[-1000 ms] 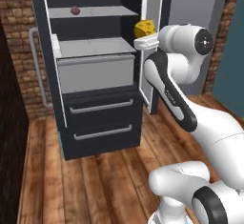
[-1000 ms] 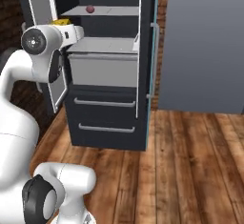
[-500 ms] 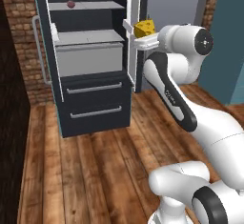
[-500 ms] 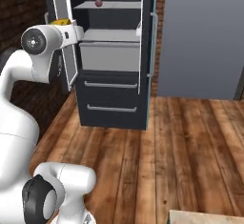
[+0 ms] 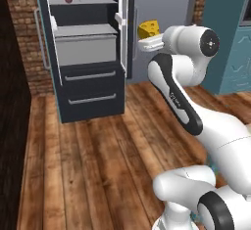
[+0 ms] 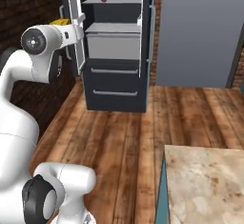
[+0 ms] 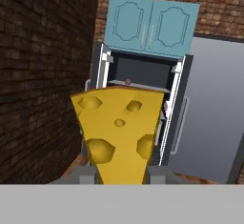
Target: Take the cheese, chicken drumstick, and onion from the fridge and place them on the plate on the dining counter to create an appetizer plate.
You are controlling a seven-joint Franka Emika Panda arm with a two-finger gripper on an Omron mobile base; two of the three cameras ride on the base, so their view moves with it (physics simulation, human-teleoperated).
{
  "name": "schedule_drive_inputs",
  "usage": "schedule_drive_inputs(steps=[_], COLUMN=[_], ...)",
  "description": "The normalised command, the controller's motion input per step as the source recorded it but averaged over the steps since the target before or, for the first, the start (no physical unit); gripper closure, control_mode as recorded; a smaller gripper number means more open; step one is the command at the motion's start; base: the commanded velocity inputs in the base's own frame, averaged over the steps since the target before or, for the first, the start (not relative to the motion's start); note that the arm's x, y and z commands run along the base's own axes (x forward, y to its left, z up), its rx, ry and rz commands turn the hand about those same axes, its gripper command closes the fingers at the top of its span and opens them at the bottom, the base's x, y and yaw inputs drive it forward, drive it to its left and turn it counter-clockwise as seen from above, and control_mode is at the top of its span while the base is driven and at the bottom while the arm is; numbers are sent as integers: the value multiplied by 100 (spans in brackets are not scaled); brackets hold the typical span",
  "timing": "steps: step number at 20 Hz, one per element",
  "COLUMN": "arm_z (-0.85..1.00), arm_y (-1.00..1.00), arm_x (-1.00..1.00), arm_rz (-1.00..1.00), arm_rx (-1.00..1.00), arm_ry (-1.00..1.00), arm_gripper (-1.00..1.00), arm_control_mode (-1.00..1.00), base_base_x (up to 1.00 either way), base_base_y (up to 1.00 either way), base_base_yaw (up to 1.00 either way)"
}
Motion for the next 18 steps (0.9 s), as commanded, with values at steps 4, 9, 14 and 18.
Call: schedule_drive_inputs(steps=[4, 9, 14, 18], arm_z=[0, 0, 0, 0], arm_y=[0, 0, 0, 0], arm_x=[0, 0, 0, 0], arm_rz=[0, 0, 0, 0], arm_rx=[0, 0, 0, 0], arm_ry=[0, 0, 0, 0], arm_gripper=[100, 100, 100, 100], arm_control_mode=[100, 100, 100, 100], base_base_x=[-100, -100, -100, -100], base_base_y=[0, 0, 0, 0], base_base_yaw=[-2, -3, -4, -12])
